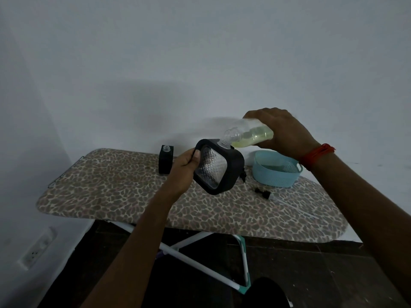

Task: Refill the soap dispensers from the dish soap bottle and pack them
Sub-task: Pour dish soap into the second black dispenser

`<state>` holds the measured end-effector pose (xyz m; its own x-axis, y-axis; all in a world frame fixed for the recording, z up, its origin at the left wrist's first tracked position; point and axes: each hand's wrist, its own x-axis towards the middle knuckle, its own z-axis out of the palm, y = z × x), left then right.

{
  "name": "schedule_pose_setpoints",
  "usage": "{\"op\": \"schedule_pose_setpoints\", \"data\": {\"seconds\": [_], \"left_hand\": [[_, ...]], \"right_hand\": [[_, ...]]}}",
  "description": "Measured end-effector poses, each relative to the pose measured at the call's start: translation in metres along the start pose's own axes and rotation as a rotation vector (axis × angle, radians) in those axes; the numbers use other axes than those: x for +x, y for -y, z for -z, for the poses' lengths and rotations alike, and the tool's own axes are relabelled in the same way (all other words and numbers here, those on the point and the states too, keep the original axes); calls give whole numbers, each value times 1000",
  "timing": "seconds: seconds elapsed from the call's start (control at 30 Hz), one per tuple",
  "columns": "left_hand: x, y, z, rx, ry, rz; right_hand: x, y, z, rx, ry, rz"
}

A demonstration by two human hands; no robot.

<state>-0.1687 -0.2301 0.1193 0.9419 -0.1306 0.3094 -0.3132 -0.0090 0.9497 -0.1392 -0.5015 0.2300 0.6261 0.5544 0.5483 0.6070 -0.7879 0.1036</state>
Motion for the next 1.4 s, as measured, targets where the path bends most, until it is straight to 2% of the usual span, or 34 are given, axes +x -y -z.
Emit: {"op": "schedule_pose_setpoints", "data": {"seconds": [1.4], "left_hand": [[1,-1,1,-2,-5,-40]], "right_hand": [[11,-5,1,-126,-76,105]]}}
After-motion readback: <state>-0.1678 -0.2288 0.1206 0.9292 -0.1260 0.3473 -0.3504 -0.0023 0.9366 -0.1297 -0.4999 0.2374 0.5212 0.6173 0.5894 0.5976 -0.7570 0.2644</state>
